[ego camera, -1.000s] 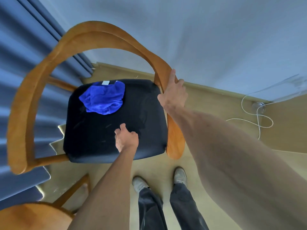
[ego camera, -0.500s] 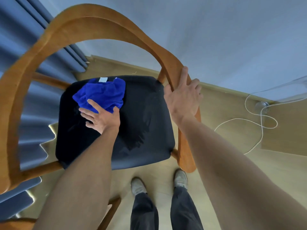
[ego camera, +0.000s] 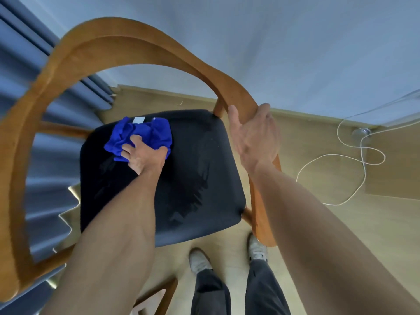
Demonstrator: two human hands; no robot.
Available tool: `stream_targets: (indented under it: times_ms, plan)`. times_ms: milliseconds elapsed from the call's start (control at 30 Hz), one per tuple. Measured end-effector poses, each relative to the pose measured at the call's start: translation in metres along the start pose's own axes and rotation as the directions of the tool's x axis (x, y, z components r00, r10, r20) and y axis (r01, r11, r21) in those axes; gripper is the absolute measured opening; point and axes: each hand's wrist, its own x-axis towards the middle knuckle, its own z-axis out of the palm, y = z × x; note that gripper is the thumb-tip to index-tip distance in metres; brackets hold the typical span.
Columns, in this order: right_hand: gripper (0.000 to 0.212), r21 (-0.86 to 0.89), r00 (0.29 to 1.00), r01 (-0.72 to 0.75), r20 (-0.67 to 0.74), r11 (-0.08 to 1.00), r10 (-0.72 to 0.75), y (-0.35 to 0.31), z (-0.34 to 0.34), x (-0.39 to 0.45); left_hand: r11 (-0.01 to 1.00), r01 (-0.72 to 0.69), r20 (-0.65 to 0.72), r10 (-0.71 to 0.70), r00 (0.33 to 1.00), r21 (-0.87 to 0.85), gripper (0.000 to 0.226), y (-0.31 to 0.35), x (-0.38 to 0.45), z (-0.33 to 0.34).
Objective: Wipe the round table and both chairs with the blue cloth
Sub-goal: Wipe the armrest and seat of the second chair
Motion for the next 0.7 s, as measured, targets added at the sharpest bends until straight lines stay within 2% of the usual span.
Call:
stream_targets:
  times_ms: [100,167,233,333,400,500,567,700]
  plan:
    - [0.058,-0.004,0.999,0.0,-0.035,1.0,0.0,0.002,0.002,0.001,0.997,0.065,-0.003,-0.065,0.998,-0.04,0.098,0.016,0.004,0.004]
    - [0.057,-0.018,0.999,0.005,-0.039,1.0,-0.006,0.002,0.002,0.0,0.997,0.048,0.024,-0.046,0.999,-0.056,0.101,0.029,0.001,0.007]
    - [0.058,-0.021,0.999,0.013,-0.045,1.0,-0.014,0.002,0.002,0.001,0.997,-0.031,0.054,0.035,0.998,-0.073,0.101,0.046,-0.009,0.015]
    - [0.058,-0.013,0.997,0.022,-0.068,1.0,-0.022,0.003,0.005,0.002,0.976,-0.194,0.135,0.206,0.969,-0.096,0.099,0.088,-0.033,0.04]
    - [0.057,-0.008,0.997,0.017,-0.08,1.0,-0.017,0.004,0.007,0.004,0.939,-0.343,0.189,0.342,0.92,-0.028,0.085,0.114,-0.053,0.057]
    - [0.056,-0.01,0.996,0.009,-0.086,1.0,-0.01,0.005,0.008,0.004,0.883,-0.457,0.184,0.435,0.882,0.103,0.059,0.126,-0.064,0.07]
    - [0.056,-0.017,0.996,0.019,-0.09,1.0,-0.021,0.005,0.009,0.004,0.851,-0.507,0.171,0.484,0.858,0.137,0.053,0.121,-0.056,0.072]
    - [0.054,-0.008,0.997,0.008,-0.078,1.0,-0.009,0.005,0.008,0.004,0.825,-0.563,0.214,0.559,0.801,-0.05,0.065,0.111,-0.044,0.072]
